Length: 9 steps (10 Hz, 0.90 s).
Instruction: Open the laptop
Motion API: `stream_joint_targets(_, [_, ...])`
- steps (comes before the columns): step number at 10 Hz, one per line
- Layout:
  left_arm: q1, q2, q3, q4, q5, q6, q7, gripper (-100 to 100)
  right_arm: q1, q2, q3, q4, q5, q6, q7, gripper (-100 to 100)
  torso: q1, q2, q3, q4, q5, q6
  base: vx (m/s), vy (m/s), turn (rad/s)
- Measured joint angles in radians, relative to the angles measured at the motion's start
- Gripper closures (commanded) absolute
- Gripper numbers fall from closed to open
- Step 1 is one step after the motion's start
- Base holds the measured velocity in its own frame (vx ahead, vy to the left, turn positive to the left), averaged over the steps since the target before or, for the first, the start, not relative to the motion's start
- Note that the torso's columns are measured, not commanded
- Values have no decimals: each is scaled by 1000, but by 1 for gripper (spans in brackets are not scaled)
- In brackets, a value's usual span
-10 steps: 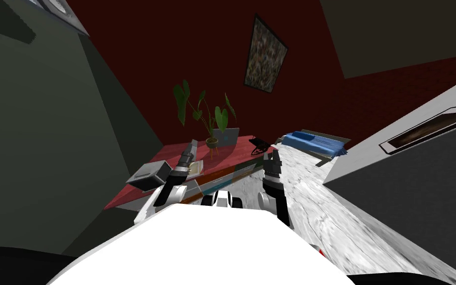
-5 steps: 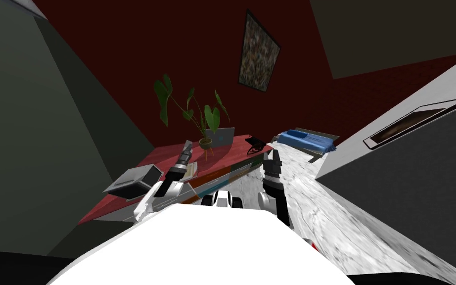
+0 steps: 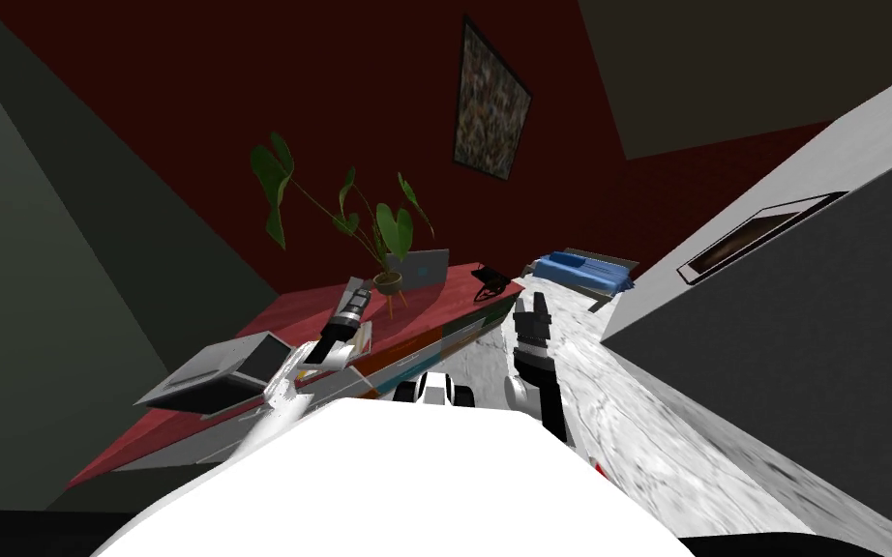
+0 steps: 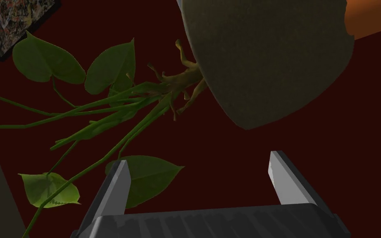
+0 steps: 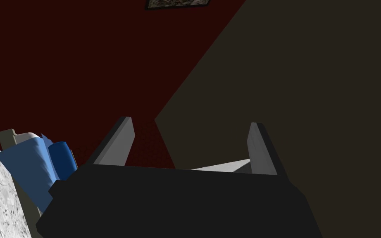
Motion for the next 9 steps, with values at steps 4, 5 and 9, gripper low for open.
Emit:
stream_joint_targets(4, [-82, 86, 66, 112, 16, 86, 12, -100, 0, 0, 0, 0, 0, 0, 0, 0, 3, -3, -2, -1, 1, 2, 33, -82, -106])
stream_joint_targets(5, [-102, 101, 81, 145, 15, 103, 11, -100, 0, 0, 0, 0, 0, 0, 0, 0, 4, -8, -4, -3, 2, 3, 46, -103, -121])
stream_joint_targets(9, [-182, 208, 150, 262, 34, 200, 29, -100, 0, 0, 0, 0, 0, 0, 0, 0, 8, -12, -7, -6, 5, 4, 63, -81, -90])
